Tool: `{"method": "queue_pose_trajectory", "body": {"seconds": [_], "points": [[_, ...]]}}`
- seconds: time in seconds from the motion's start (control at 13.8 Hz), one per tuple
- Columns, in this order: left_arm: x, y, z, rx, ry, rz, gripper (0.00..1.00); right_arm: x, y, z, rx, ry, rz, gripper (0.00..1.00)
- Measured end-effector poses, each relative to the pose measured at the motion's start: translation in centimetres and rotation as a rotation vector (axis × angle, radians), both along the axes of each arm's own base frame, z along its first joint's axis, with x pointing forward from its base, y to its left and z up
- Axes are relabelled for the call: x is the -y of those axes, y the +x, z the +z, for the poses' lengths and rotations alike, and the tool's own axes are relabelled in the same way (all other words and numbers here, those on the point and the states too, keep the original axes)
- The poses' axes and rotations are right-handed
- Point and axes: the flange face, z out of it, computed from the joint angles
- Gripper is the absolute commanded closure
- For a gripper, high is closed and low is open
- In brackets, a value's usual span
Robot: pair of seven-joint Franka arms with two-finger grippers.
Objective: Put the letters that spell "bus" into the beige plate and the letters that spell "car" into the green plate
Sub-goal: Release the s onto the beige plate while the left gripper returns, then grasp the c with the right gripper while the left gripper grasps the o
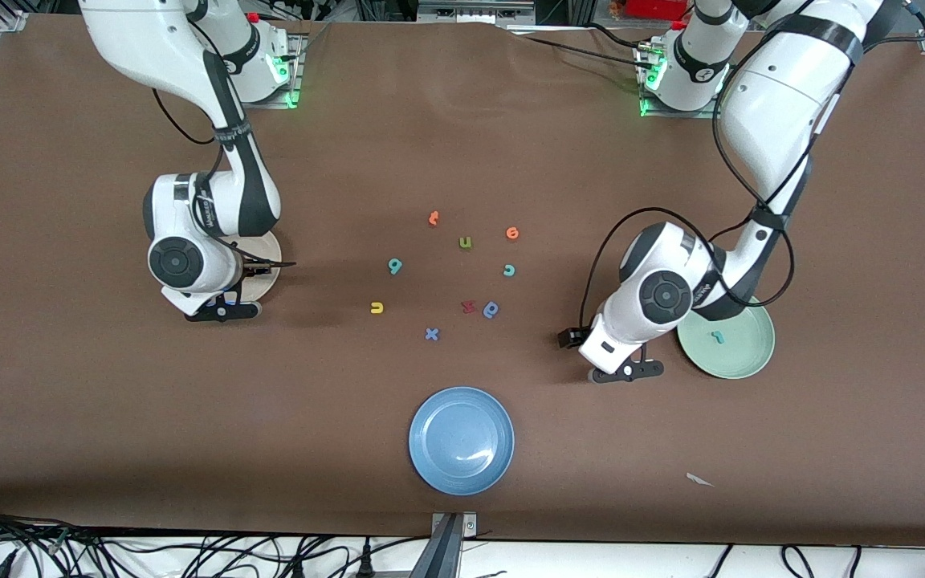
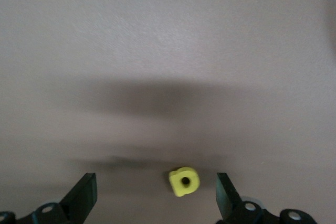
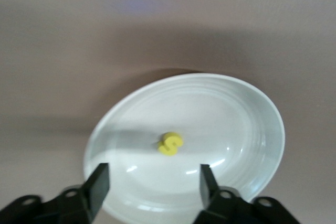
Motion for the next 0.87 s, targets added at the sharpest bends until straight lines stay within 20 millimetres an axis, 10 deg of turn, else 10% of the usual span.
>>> {"method": "queue_pose_trajectory", "body": {"seconds": [0.44,0.87], "points": [[3.5,-1.8,-3.1,-0.02,-0.004,0.061,0.18,-13.0,1.0,6.2,0.126,0.088,-0.165,0.1],[3.0,-1.7,-3.6,-0.024,0.007,0.083,0.28,-21.7,2.5,-0.6,0.215,0.159,-0.17,0.39]]}}
